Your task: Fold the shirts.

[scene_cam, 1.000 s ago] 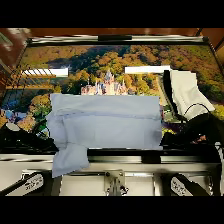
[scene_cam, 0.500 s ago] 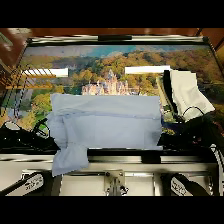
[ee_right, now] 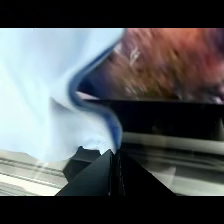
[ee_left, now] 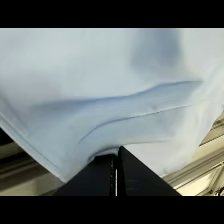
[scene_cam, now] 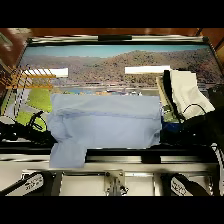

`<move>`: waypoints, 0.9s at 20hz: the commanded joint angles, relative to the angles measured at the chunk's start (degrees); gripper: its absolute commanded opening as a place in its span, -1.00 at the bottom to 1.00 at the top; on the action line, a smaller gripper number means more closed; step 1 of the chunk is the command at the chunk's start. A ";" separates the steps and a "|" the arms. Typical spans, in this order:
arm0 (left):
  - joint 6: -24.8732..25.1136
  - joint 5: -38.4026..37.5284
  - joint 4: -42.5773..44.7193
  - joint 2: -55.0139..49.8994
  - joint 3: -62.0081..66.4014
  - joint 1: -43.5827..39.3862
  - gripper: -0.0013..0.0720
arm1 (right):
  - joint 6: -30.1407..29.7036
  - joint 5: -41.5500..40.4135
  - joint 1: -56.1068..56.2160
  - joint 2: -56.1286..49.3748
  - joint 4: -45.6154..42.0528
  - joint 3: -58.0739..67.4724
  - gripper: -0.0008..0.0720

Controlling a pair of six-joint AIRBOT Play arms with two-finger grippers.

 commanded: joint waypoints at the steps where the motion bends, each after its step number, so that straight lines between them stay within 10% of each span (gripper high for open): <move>1: 0.07 -2.21 -2.32 0.07 5.99 -0.02 -0.88 | -2.75 0.11 0.02 0.02 4.35 5.25 -0.76; 18: -6.73 8.24 -20.20 -19.23 35.65 -3.52 -0.88 | 0.83 22.53 7.52 -13.64 1.62 27.71 -0.77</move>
